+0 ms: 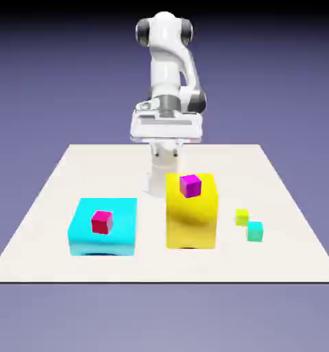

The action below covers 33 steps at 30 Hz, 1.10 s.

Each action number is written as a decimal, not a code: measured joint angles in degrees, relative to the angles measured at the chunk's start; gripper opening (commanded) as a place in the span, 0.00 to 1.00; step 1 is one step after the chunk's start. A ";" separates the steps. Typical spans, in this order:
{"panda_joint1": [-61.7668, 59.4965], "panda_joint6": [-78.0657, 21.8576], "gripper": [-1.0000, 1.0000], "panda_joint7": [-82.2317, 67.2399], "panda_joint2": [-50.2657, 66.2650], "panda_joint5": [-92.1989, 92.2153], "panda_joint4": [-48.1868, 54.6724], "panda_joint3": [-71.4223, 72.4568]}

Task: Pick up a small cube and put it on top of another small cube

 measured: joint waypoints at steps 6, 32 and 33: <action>10.49 -2.13 0.50 -14.04 12.23 5.23 1.28 7.06; 38.71 9.66 0.00 -40.73 49.94 8.56 -1.01 10.68; 38.08 8.07 0.00 -41.10 47.86 9.21 -1.50 11.45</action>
